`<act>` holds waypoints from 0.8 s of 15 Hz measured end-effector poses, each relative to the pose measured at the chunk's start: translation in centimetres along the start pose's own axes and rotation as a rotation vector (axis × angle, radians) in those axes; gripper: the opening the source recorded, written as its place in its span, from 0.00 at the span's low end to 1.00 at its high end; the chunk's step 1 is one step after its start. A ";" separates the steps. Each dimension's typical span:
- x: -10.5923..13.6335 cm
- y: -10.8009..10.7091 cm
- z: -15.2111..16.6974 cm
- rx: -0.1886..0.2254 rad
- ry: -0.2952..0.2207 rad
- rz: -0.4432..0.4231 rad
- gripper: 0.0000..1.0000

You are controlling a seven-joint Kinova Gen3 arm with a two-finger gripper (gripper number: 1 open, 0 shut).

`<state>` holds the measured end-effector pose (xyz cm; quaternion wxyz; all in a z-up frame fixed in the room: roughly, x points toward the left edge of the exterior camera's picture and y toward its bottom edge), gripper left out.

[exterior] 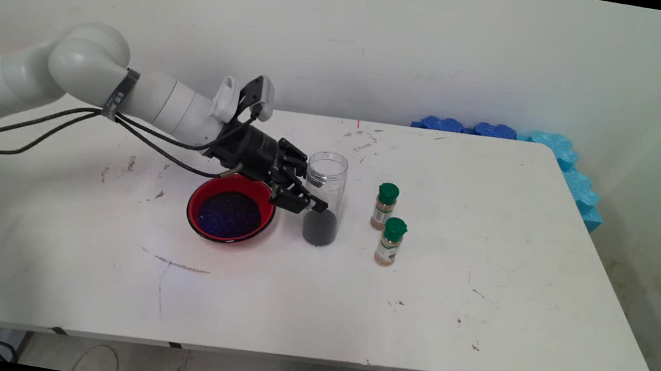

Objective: Pour the black seasoning powder in the red bowl

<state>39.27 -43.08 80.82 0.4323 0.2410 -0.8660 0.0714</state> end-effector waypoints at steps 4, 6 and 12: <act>0.2 -0.1 -0.6 0.011 0.004 -0.005 0.00; 0.7 0.1 -1.4 0.012 0.014 0.012 0.00; 2.1 1.0 -4.1 0.001 0.025 0.121 0.00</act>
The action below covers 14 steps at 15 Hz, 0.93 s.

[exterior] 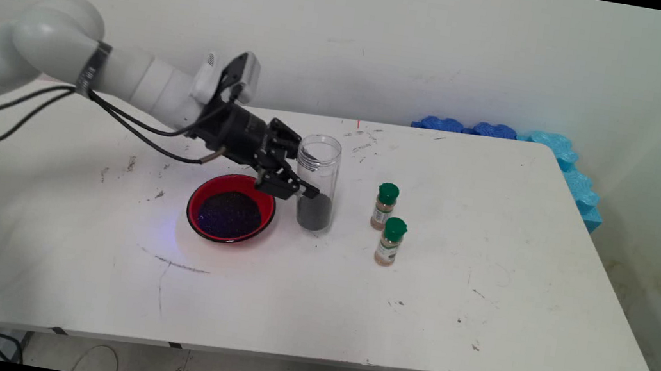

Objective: Pour the black seasoning powder in the red bowl

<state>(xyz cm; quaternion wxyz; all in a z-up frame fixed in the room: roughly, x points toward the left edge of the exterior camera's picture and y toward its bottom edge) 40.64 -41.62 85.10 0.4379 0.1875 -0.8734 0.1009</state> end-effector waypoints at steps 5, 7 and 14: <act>1.8 0.8 -3.2 0.000 -0.013 0.084 0.00; 2.4 1.0 -4.4 0.003 -0.016 0.105 0.00; 3.2 1.7 -9.0 0.004 -0.052 0.122 0.00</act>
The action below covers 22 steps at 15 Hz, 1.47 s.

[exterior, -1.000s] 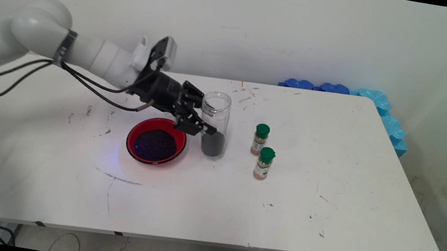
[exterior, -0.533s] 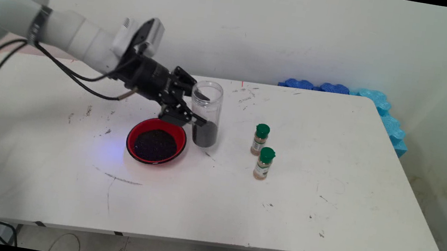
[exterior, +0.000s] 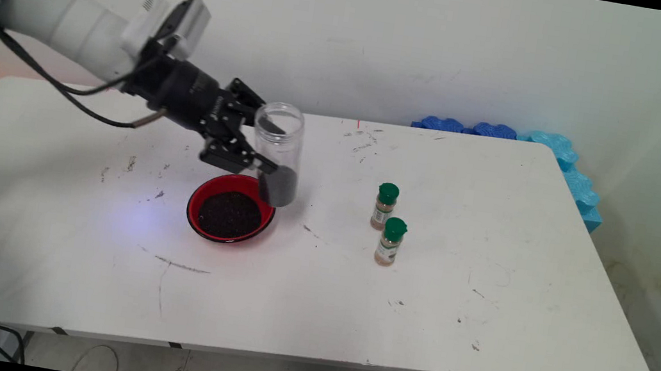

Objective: Pour the black seasoning powder in the red bowl

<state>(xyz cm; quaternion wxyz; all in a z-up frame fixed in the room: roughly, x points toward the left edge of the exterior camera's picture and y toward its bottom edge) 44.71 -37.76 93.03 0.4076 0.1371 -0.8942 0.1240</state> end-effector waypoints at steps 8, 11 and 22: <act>-0.3 0.4 -4.9 -0.036 -0.009 -0.135 0.00; -0.7 0.4 -6.1 -0.044 -0.012 -0.217 0.00; -3.1 0.8 -7.1 -0.076 -0.042 -0.762 0.00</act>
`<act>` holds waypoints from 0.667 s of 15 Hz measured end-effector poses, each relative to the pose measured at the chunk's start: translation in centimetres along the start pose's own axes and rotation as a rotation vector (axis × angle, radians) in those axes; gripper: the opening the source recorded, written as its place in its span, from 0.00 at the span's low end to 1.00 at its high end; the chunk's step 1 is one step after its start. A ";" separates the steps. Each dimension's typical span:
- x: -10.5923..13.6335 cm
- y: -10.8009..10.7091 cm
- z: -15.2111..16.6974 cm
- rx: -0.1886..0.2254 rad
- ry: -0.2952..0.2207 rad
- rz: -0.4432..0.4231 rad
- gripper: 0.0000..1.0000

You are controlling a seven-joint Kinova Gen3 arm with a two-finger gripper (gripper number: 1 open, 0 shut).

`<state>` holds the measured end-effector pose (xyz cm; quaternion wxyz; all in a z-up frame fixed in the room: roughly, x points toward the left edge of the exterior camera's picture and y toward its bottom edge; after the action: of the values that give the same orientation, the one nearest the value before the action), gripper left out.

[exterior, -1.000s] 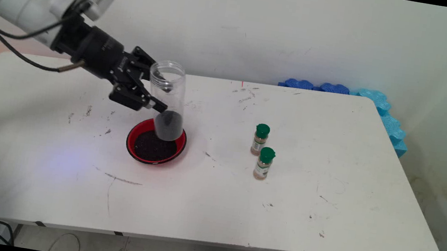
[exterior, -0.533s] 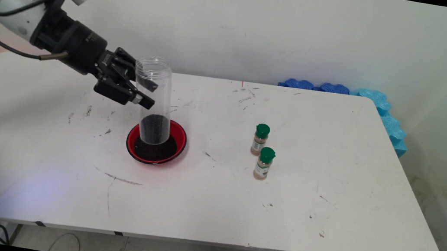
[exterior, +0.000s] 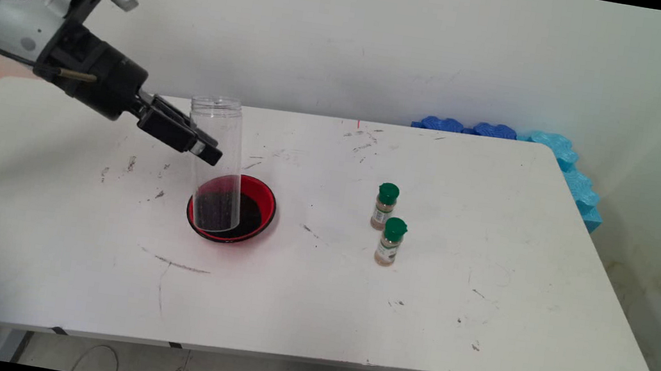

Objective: Pour the black seasoning powder in the red bowl

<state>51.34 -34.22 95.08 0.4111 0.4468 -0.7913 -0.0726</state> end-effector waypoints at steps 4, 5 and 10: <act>-0.5 -0.3 0.6 -0.016 0.002 -0.205 0.00; -0.7 -0.4 0.8 -0.018 0.000 -0.251 0.00; -1.2 -1.0 2.1 -0.032 -0.011 -0.480 0.00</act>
<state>50.80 -34.41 92.51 0.3848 0.6150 -0.6634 -0.1833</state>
